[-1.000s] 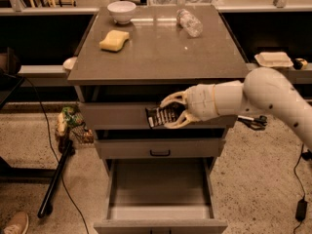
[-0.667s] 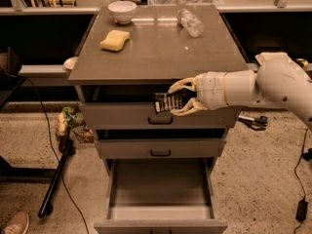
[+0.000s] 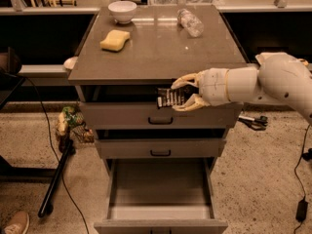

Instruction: Pick rxbar chocolate from bottom drawer and place on counter

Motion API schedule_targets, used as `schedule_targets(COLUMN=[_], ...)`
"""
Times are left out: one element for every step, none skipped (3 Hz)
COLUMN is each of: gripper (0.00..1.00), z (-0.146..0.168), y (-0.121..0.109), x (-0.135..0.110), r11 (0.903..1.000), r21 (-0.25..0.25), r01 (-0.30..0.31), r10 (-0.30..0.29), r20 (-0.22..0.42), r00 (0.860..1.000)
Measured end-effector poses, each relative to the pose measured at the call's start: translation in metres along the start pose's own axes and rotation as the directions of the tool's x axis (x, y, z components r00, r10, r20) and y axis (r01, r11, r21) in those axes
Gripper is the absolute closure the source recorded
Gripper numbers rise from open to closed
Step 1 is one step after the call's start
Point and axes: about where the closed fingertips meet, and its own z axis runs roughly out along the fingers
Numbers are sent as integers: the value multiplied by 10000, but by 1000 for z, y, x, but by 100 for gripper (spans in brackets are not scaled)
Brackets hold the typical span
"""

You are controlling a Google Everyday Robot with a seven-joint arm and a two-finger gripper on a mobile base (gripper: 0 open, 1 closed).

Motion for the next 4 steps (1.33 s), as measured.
schedule_targets(gripper=[100, 100, 100, 100], z=[-7, -29, -38, -38], y=[-26, -71, -105, -105], x=[13, 23, 36, 36], r11=[9955, 9857, 9635, 9635], r21=[105, 863, 2166, 2166], r01=[-939, -1450, -1572, -1572], r10=[939, 1461, 1568, 1568], r20=[-4, -73, 192, 192], r00=[9956, 9892, 9874, 9874])
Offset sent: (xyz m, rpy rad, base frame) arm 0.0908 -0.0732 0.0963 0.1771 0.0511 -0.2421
